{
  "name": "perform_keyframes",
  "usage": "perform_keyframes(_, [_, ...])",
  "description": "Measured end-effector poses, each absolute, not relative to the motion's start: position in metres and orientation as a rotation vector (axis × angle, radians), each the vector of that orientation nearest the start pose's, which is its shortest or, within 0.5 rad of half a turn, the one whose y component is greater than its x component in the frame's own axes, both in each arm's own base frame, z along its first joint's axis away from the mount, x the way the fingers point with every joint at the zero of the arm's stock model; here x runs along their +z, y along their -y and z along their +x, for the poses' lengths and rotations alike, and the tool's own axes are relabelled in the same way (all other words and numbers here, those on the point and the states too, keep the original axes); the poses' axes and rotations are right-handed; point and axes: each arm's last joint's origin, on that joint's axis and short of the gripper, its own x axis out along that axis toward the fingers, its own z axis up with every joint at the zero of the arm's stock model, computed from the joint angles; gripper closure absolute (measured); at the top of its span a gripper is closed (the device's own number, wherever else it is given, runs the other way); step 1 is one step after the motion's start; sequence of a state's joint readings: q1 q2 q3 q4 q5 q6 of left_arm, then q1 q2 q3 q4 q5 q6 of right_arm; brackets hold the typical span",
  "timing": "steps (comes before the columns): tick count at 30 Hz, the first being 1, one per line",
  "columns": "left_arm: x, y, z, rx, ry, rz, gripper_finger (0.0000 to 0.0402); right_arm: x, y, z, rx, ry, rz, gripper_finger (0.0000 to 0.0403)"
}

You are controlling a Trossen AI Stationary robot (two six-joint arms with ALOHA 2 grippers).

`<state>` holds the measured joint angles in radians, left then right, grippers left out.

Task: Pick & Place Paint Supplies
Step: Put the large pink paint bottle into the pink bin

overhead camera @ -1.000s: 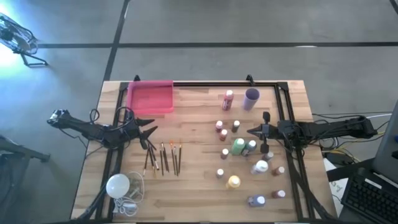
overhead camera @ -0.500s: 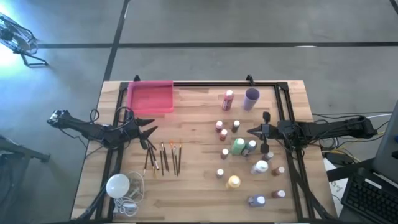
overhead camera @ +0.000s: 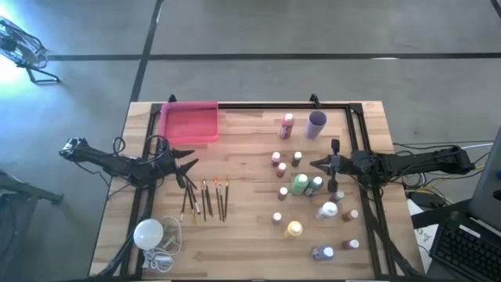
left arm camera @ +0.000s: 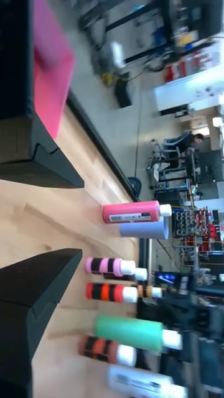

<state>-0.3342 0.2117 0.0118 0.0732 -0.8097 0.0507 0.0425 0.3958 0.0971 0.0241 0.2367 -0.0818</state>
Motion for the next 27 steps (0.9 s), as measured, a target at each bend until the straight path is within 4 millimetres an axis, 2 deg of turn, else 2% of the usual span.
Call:
perform_keyframes(4, [0.158, 0.013, 0.102, 0.468, -0.135, 0.183, 0.0227, 0.176, 0.002, 0.123, -0.187, -0.154, -0.102, 0.0394])
perform_keyframes(15, [0.158, 0.013, 0.102, 0.469, -0.133, 0.174, 0.0227, 0.217, 0.002, 0.121, -0.216, 0.264, -0.133, 0.0394])
perform_keyframes(20, [0.158, 0.013, 0.102, 0.469, -0.133, 0.173, 0.0227, 0.224, 0.003, 0.119, -0.233, 0.325, -0.140, 0.0394])
perform_keyframes(27, [0.159, 0.013, 0.102, 0.470, -0.123, 0.164, 0.0227, 0.244, 0.005, 0.124, -0.294, 0.339, -0.138, 0.0394])
